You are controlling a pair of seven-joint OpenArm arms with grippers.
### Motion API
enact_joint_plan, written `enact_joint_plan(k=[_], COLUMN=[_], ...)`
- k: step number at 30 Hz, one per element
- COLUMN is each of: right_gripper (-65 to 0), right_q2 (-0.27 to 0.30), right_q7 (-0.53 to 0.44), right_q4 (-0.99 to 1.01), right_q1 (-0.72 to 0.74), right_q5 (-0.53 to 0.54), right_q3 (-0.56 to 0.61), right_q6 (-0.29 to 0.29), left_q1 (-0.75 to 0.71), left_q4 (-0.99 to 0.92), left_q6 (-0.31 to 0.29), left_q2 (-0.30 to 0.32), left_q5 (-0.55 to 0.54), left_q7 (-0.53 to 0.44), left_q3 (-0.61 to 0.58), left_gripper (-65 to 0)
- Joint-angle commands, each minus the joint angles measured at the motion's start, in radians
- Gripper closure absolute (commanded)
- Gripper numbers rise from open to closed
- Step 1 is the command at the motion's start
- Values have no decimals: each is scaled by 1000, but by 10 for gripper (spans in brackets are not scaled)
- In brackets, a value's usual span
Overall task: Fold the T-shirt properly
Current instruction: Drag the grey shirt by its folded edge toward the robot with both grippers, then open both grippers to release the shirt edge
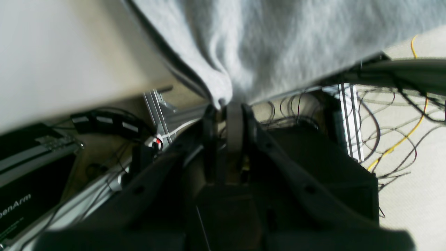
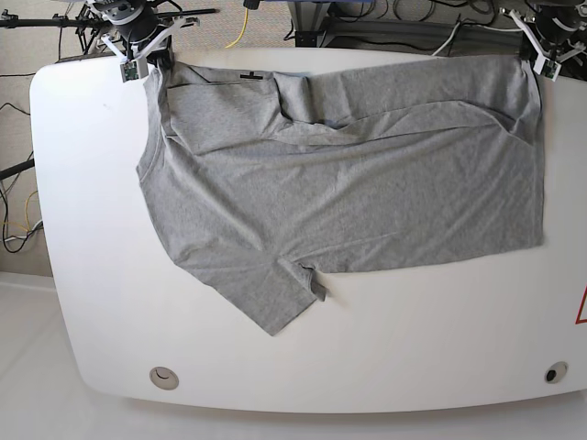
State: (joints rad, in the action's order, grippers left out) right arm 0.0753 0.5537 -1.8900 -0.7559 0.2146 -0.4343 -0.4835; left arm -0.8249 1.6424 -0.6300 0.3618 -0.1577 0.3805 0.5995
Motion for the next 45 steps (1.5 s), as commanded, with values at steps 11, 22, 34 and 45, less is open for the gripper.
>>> enact_joint_plan(k=[11,22,34,45], right_gripper=[-7,-201,-273,-312], right_q2=[8,8,9,13], right_q7=[18,20,10,7], right_q4=[-18,-38,-48,-51], right_q1=[5,13,17,30], right_q5=[-2,3,2,-1], right_q3=[-3,2,4,0], right_q6=[-3,0,0,-1], left_q1=[12,42,53,55], left_q4=[6,20,44,60], left_q6=[10,-8,-1,4], left_q2=[28,25,33,31], left_q5=[-1,-11,-3,-10], left_q7=[13,81,100,130], left_q3=[4,5,105,158], left_gripper=[-54,-292,-339,-328])
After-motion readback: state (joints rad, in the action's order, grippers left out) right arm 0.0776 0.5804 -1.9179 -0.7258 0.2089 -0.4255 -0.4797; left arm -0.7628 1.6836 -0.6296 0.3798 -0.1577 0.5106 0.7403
